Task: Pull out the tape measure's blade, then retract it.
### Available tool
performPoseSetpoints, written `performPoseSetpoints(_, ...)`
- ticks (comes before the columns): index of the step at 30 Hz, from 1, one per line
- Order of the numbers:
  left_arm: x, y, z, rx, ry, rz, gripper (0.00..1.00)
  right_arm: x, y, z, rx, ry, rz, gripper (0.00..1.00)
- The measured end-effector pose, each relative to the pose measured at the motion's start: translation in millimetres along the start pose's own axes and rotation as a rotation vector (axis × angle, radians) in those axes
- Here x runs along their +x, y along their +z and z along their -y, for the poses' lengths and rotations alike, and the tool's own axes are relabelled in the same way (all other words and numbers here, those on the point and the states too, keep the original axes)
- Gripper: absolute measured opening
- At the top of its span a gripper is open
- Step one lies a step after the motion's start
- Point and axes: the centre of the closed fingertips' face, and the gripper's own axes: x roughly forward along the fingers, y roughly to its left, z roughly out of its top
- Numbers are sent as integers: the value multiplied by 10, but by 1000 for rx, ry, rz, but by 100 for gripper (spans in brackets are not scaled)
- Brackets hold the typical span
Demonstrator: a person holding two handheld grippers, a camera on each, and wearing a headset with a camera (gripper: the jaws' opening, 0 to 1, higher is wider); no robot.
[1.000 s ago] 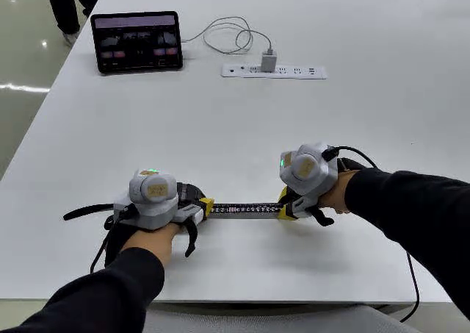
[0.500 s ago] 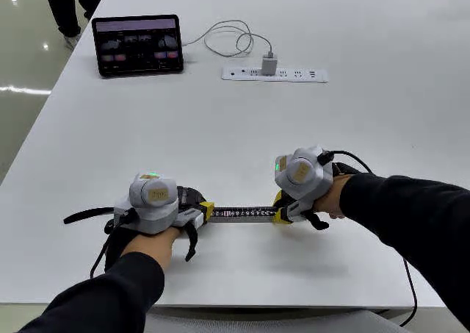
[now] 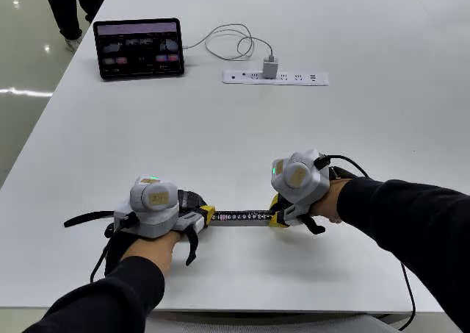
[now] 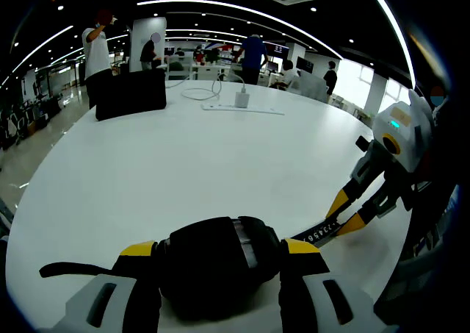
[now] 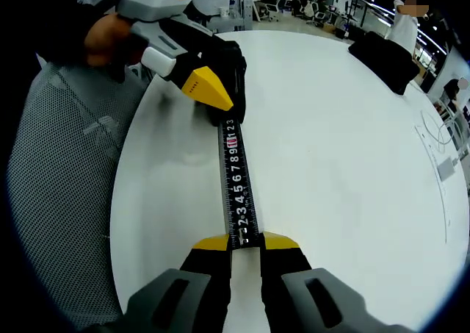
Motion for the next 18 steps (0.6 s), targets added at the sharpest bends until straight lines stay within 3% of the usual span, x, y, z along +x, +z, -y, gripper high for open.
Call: performPoseSetpoints(18, -11, 1, -6, -9, -9, -2, 60, 87, 126, -14, 11, -5, 18, 10)
